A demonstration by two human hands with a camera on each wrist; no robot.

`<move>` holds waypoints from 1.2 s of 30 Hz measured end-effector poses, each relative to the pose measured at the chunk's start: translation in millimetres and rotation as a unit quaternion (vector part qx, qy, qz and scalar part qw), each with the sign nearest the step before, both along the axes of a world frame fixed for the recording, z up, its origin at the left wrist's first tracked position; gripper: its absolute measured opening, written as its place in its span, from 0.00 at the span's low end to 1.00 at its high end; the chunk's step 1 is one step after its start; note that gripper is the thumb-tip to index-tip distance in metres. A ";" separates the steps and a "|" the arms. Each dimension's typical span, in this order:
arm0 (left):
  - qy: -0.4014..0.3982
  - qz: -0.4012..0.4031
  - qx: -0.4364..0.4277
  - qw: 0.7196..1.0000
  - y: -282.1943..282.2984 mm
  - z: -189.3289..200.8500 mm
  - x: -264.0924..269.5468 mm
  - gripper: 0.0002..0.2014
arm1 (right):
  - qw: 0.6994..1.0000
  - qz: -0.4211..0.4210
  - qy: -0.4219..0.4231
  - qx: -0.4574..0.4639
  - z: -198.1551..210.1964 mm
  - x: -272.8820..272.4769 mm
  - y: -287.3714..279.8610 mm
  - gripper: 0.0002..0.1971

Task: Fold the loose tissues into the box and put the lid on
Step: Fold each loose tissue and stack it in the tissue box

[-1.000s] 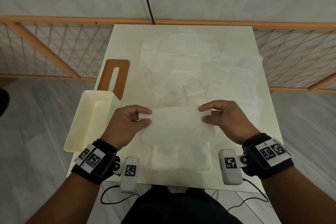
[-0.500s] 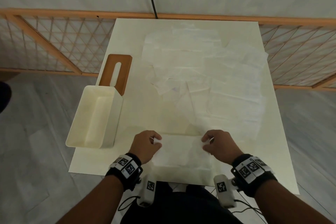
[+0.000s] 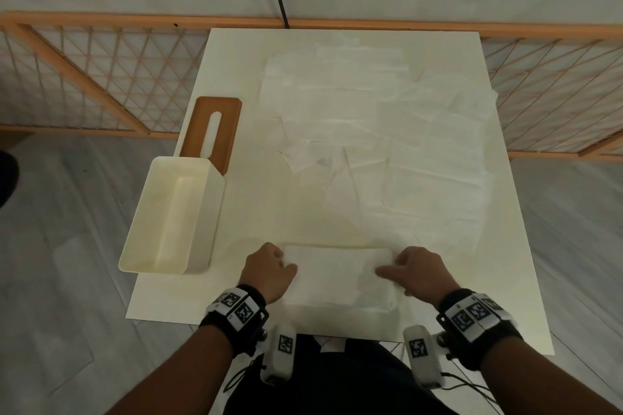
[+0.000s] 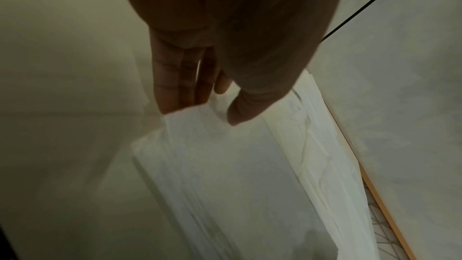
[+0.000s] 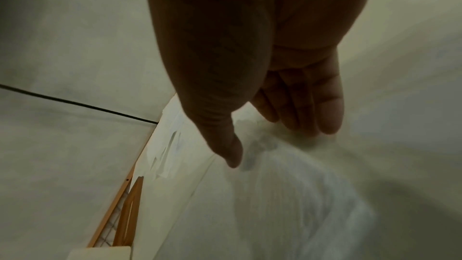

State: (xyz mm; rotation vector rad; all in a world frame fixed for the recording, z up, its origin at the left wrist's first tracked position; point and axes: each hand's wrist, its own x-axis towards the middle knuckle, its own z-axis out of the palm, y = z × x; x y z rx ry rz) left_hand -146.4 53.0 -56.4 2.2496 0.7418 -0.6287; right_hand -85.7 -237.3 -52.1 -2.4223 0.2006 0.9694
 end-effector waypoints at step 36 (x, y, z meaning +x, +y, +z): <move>-0.227 -0.004 -0.154 0.962 3.2 -2.4 -11.5 0.18 | 0.954 -0.009 -0.191 0.229 7.0 -22.9 29.0 0.24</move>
